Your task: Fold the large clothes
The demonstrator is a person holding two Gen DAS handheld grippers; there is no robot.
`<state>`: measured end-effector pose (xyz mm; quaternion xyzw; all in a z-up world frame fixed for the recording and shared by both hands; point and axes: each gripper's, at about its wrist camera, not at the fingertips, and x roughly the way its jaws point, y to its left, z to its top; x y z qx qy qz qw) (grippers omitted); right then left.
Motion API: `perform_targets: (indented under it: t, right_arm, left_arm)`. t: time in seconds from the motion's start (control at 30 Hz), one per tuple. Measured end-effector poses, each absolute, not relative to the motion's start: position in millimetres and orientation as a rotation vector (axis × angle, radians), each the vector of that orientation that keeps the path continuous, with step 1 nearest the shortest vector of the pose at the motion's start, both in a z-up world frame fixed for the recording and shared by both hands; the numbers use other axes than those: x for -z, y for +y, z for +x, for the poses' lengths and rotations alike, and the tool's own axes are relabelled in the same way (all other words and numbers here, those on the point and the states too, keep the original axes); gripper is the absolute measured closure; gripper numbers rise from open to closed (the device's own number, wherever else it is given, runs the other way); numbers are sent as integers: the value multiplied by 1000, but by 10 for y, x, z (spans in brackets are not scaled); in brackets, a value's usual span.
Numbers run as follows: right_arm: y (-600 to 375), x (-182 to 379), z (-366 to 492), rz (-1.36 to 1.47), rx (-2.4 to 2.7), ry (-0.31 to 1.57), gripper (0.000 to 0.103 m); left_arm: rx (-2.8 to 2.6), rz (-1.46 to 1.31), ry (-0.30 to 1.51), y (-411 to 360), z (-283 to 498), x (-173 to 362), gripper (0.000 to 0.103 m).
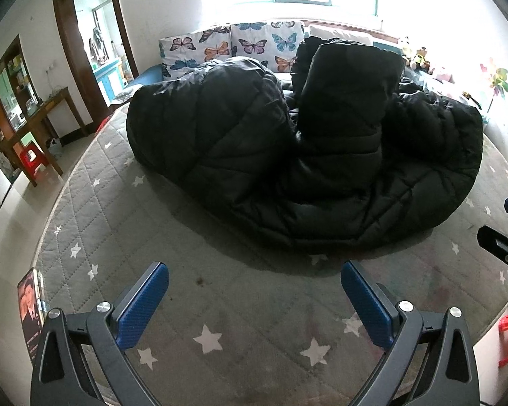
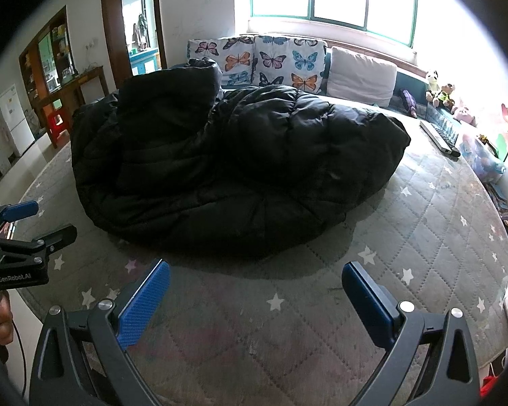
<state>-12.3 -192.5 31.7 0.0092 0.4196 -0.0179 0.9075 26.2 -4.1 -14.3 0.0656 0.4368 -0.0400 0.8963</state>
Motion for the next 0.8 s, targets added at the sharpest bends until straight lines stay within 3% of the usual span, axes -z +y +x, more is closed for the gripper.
perform_targets:
  t: [0.8]
  right_arm:
    - [-1922, -295, 13, 0, 22, 882, 0]
  left_arm:
    - [77, 147, 928, 63, 525, 212, 0]
